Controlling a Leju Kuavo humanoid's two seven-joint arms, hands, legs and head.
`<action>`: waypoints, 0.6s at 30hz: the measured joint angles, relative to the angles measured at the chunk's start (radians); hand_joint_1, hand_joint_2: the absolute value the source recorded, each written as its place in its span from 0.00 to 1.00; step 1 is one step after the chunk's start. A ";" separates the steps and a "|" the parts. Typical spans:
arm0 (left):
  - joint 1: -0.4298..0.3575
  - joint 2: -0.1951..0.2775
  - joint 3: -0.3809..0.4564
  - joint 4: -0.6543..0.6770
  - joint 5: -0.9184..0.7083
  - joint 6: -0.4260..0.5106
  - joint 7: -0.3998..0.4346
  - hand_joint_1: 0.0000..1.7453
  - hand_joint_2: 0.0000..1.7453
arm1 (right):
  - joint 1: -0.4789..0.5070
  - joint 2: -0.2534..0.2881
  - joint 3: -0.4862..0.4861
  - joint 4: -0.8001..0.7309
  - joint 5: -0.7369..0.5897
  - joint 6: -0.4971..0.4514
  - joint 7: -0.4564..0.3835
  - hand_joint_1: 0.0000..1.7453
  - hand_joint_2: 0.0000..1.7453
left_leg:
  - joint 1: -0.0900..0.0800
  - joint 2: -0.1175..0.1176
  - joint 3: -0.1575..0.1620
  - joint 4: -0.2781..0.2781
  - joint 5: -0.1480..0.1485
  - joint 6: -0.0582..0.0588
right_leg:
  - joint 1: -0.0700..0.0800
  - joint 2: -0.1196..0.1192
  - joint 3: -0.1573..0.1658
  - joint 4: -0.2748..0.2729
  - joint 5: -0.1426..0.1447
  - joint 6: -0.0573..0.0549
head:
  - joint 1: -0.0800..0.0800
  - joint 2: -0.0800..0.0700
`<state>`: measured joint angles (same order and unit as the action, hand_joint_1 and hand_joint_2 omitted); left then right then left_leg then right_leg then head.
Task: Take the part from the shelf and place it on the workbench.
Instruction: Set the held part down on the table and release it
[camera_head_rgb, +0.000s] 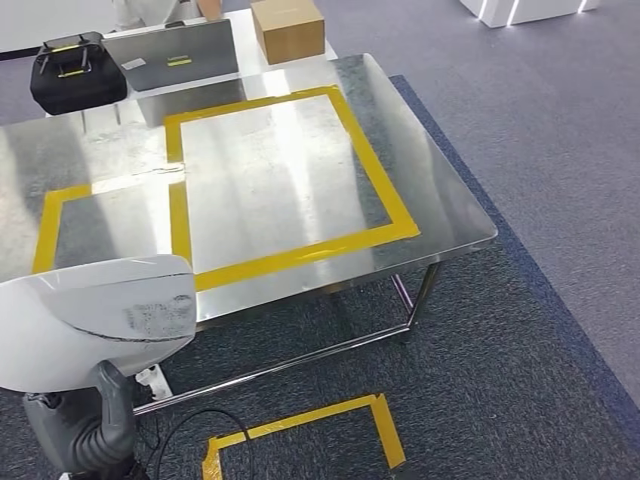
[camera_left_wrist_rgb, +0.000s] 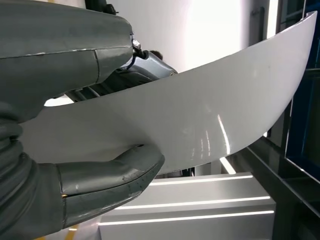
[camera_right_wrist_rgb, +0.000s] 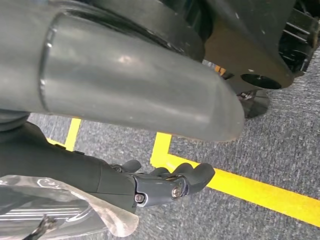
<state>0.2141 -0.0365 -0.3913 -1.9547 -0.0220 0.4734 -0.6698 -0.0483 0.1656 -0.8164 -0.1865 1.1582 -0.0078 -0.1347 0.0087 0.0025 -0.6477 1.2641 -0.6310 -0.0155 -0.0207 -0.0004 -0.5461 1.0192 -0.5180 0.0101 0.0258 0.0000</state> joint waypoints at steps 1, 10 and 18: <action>0.001 0.000 0.003 0.000 0.002 0.000 0.000 1.00 1.00 | 0.001 0.000 0.000 0.000 0.000 0.001 0.000 0.00 0.00 | 0.000 0.000 -0.031 0.043 -0.001 0.001 | 0.002 0.001 0.006 0.000 -0.005 -0.001 | 0.000 0.000; 0.002 -0.001 0.018 -0.002 0.013 0.000 0.000 1.00 1.00 | -0.002 0.005 0.000 0.001 0.001 0.009 -0.003 0.00 0.00 | -0.020 -0.003 0.051 -0.227 0.153 0.050 | 0.007 0.003 0.045 -0.014 -0.046 0.028 | 0.000 0.000; 0.000 -0.006 0.031 -0.003 0.013 -0.002 -0.001 1.00 1.00 | 0.001 0.002 0.000 0.001 0.002 0.012 -0.010 0.00 0.00 | -0.009 -0.004 0.124 -0.263 0.121 0.059 | 0.009 0.001 -0.148 0.230 -0.059 0.047 | 0.009 0.000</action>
<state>0.2144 -0.0423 -0.3599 -1.9581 -0.0092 0.4718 -0.6710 -0.0470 0.1679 -0.8160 -0.1854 1.1597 0.0044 -0.1449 -0.0004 -0.0016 -0.5237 1.0008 -0.5101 0.0433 -0.0114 0.0006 -0.6945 1.2495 -0.5772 0.0572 0.0348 0.0001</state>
